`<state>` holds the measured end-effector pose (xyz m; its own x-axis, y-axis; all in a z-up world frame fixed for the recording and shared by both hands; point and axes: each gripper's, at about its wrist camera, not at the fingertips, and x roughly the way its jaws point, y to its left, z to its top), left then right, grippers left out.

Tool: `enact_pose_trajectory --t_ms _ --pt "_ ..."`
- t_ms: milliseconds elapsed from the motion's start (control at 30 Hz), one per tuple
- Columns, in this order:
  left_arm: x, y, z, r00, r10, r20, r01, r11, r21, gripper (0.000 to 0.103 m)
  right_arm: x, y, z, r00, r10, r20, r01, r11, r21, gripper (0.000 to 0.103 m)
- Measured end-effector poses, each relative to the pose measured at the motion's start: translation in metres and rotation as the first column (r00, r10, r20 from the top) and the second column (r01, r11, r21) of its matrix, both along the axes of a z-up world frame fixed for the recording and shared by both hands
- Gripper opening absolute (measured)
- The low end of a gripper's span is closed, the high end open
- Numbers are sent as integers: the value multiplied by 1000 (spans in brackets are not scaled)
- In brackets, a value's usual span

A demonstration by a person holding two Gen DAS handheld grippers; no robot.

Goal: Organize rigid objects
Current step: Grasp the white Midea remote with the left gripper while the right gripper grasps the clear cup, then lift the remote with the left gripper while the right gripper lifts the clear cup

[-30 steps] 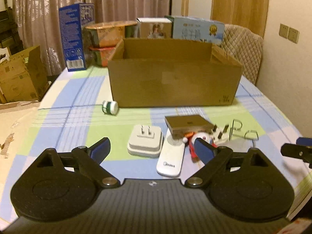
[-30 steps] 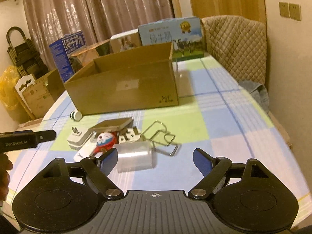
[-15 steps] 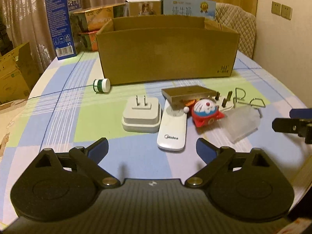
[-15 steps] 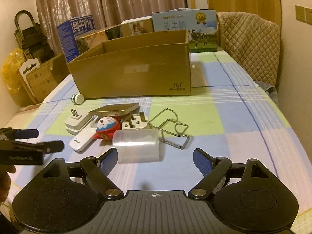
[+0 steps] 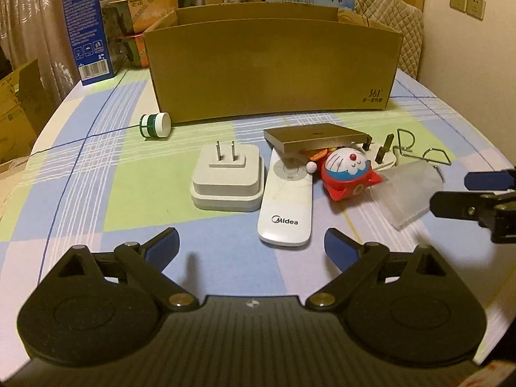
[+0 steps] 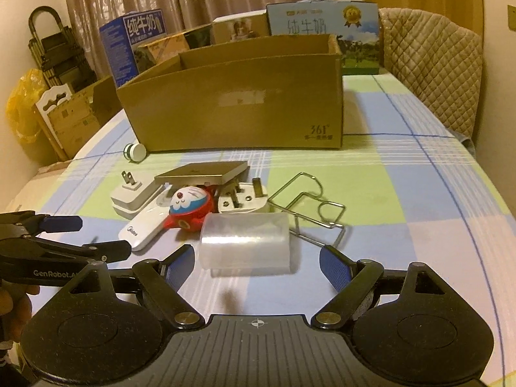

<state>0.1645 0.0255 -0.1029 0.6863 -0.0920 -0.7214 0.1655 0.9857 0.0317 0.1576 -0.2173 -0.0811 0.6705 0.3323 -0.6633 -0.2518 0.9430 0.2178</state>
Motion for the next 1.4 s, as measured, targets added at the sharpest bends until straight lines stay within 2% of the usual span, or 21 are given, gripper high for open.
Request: enact_pose_trajectory --t_ms 133,333,567,633,667,867,967,1067,1133,1167,1200,1400 --pt "2 1 -3 1000 -5 -12 5 1000 21 95 8 6 -4 1000 13 -10 -13 1000 -5 82" --pt "6 6 -4 1000 6 -21 -6 1000 9 94 19 16 -14 999 28 -30 -29 999 -36 82" --pt "10 1 -6 1000 -12 -12 12 1000 19 92 29 21 -22 999 2 -43 -4 999 -53 81" --pt "11 -1 -7 1000 -22 -13 22 1000 12 92 31 20 -24 999 -5 -47 2 999 -47 77" --pt "12 -3 -7 1000 -28 -12 28 1000 13 92 31 20 -24 999 -1 -50 -1 999 -43 70" --pt "20 -14 -11 998 -65 -17 66 998 16 87 27 17 -20 999 -13 -37 11 998 -57 69" --pt "23 -19 -14 997 -72 -27 73 997 13 79 25 12 -18 999 -29 -40 27 998 -56 69" --pt "23 -21 -14 997 -75 -25 75 997 14 67 24 8 -18 998 -45 -45 42 997 -63 69" --pt "23 -21 -13 997 -70 -24 70 998 5 51 23 6 -18 998 -49 -51 46 997 -63 69" --pt "23 -20 -13 997 -69 -26 69 998 -4 47 23 6 -18 997 -50 -51 47 997 -62 69" --pt "23 -20 -12 997 -68 -31 68 998 -15 37 22 6 -17 998 -49 -49 46 997 -62 69" --pt "6 -23 -7 996 -63 -65 62 998 -14 36 14 5 -13 998 -39 -39 36 997 -67 69"
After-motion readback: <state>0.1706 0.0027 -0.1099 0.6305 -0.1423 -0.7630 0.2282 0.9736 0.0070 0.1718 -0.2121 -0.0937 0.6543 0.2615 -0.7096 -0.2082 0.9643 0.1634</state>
